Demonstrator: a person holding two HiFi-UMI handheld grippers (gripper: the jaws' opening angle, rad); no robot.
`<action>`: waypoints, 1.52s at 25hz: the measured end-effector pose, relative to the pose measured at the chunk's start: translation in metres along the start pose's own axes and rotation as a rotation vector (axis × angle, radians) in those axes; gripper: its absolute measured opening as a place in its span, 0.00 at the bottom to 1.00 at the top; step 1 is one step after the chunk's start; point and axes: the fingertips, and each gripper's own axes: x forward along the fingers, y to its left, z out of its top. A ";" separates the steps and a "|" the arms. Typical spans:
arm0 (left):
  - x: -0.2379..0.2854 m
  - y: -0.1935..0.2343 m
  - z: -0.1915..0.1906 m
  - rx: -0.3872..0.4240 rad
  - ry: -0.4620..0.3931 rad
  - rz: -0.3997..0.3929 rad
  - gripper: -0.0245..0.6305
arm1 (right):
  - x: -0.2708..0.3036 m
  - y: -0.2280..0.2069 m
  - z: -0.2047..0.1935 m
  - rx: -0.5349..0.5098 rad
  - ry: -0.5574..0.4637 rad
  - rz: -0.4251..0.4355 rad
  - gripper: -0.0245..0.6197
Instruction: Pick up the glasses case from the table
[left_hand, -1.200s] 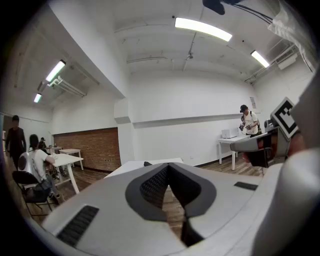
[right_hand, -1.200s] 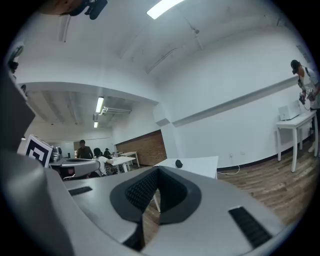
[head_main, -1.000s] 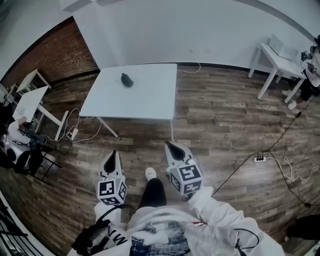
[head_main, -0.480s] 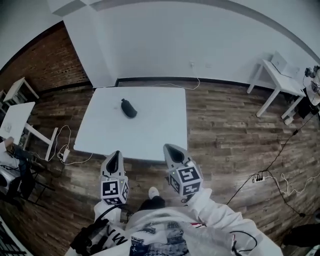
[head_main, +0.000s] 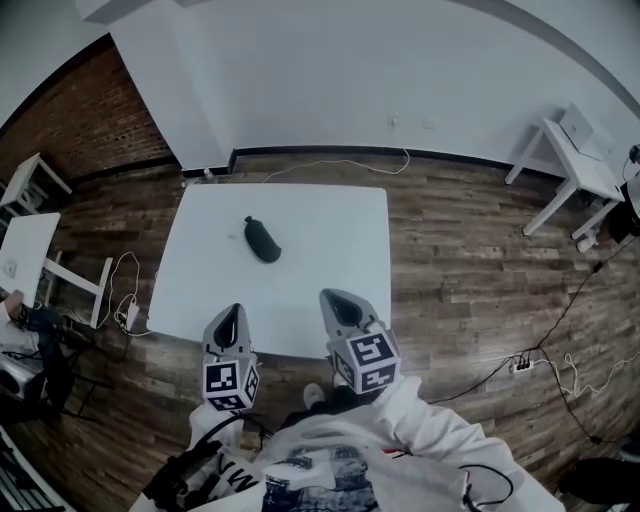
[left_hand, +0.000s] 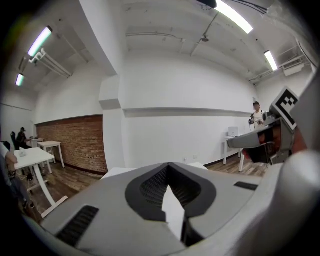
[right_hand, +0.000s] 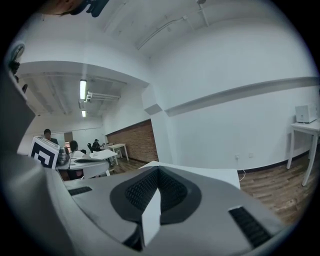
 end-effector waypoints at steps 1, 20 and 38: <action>0.008 0.001 -0.001 0.001 0.012 -0.001 0.08 | 0.007 -0.005 0.001 0.003 0.005 0.003 0.04; 0.151 0.033 -0.065 -0.279 0.291 -0.026 0.52 | 0.057 -0.073 -0.019 0.069 0.096 -0.026 0.04; 0.319 0.084 -0.197 -0.453 0.724 0.198 0.77 | -0.016 -0.158 -0.035 0.057 0.177 -0.304 0.04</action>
